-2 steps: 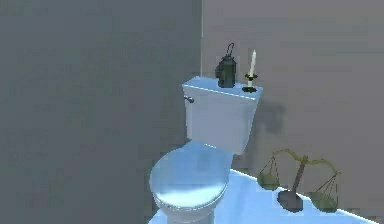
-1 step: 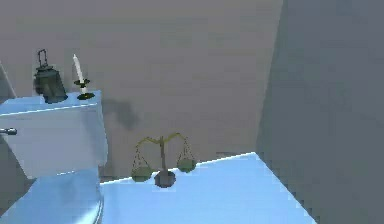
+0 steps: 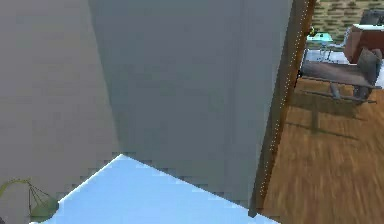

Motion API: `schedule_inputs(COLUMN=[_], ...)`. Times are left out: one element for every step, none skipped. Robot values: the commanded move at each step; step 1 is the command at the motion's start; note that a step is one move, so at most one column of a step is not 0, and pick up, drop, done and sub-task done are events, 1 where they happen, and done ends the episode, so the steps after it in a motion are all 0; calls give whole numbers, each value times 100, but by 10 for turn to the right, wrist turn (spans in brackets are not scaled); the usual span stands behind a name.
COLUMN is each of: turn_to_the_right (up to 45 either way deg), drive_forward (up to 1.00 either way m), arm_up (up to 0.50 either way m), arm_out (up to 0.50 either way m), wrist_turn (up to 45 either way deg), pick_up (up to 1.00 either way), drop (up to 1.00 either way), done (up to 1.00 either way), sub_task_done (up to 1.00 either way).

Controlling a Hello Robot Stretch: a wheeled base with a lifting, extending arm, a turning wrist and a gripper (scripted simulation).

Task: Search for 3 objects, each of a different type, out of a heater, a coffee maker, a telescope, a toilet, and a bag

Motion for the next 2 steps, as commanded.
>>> schedule_inputs(turn_to_the_right=[450,90], drive_forward=[0,0], arm_up=[0,0], arm_out=[0,0], wrist_turn=[0,0], pick_up=[0,0], drop=[0,0], done=[0,0], sub_task_done=[0,0])
